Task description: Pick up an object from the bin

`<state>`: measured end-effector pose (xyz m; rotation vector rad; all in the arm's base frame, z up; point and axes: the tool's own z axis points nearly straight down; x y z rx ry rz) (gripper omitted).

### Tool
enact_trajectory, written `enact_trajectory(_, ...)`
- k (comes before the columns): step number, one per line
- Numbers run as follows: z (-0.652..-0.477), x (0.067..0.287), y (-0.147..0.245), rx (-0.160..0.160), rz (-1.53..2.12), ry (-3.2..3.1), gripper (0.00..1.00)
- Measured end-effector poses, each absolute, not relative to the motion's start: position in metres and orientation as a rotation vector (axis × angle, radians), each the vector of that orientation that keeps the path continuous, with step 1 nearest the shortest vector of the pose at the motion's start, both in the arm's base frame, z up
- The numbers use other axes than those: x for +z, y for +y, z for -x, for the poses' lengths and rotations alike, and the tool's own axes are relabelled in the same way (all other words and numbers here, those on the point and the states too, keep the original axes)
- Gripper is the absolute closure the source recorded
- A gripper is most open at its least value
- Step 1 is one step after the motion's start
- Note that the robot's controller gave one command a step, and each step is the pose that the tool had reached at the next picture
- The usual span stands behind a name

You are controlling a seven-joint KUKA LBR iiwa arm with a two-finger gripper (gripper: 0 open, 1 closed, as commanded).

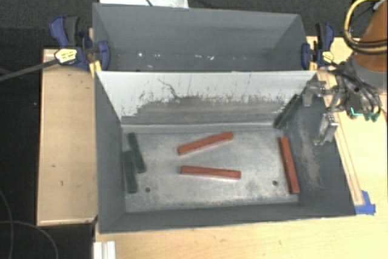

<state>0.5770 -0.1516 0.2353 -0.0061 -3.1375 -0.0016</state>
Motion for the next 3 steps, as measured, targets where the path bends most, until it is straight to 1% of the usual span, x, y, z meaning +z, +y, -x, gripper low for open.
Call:
enact_trajectory(1,-0.578,0.066,-0.095,-0.004,-0.2,-3.132,0.0)
enact_trajectory(2,-0.586,0.071,-0.064,-0.001,-0.555,-3.098,0.0)
enact_trajectory(3,-0.574,0.077,0.006,-0.007,-0.601,-3.085,0.0)
